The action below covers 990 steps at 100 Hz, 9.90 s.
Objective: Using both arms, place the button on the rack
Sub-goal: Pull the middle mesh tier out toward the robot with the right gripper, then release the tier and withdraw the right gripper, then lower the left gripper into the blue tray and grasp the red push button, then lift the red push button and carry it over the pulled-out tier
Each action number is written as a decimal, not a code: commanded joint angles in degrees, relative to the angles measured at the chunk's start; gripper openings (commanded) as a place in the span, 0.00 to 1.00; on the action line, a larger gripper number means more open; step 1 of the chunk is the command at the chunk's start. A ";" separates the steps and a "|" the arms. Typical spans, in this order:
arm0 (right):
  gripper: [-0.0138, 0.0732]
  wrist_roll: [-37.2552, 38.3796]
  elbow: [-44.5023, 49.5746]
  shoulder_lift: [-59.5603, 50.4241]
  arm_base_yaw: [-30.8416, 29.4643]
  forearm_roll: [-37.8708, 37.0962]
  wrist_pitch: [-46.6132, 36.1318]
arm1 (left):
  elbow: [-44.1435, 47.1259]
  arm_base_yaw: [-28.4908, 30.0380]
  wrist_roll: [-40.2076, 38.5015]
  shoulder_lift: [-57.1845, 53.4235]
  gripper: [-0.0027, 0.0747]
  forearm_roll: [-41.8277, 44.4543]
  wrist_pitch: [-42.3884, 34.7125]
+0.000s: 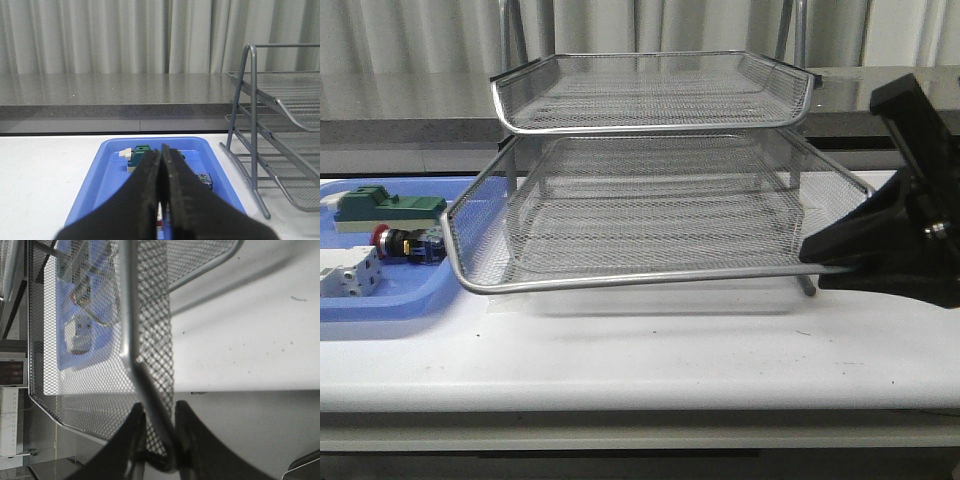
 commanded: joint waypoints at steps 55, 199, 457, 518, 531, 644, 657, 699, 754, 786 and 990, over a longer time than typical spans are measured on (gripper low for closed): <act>0.77 -5.28 0.76 -4.12 -0.17 -2.23 4.65 | 1.92 -0.57 -0.58 -1.79 0.01 -0.26 -4.33; 0.77 70.62 -21.34 -48.72 -0.17 -106.60 16.82 | 1.92 -0.57 -0.58 -1.79 0.01 -0.26 -4.33; 0.08 70.62 -21.34 -49.97 -0.17 -108.94 17.10 | -42.28 -0.57 1.79 42.07 0.01 -7.43 26.11; 0.08 70.62 -21.34 -49.97 -0.17 -108.94 17.10 | -79.53 -0.57 21.78 87.95 0.01 -9.71 54.89; 0.08 70.62 -21.34 -49.97 -0.17 -108.94 17.10 | -82.29 -0.57 26.90 91.64 0.01 -13.62 57.36; 0.08 70.62 -21.34 -49.97 -0.17 -108.94 17.10 | -87.85 -0.68 40.54 98.94 0.74 -18.17 53.09; 0.08 70.62 -21.34 -49.97 -0.17 -108.94 17.10 | -93.89 -0.68 44.18 105.04 0.74 -18.17 55.53; 0.08 70.62 -21.34 -49.97 -0.17 -108.94 17.10 | -109.69 -0.75 57.69 120.04 0.74 -18.27 63.09; 0.08 70.62 -21.34 -49.97 -0.17 -108.94 17.10 | -109.69 -0.90 65.06 124.32 0.74 -18.27 61.62; 0.08 70.62 -21.34 -49.97 -0.17 -108.94 17.10 | -109.69 -2.32 65.58 127.69 0.74 -18.03 60.61; 0.08 70.62 -21.34 -49.97 -0.17 -108.94 17.10 | -109.07 -13.42 51.83 99.05 0.09 -6.91 72.60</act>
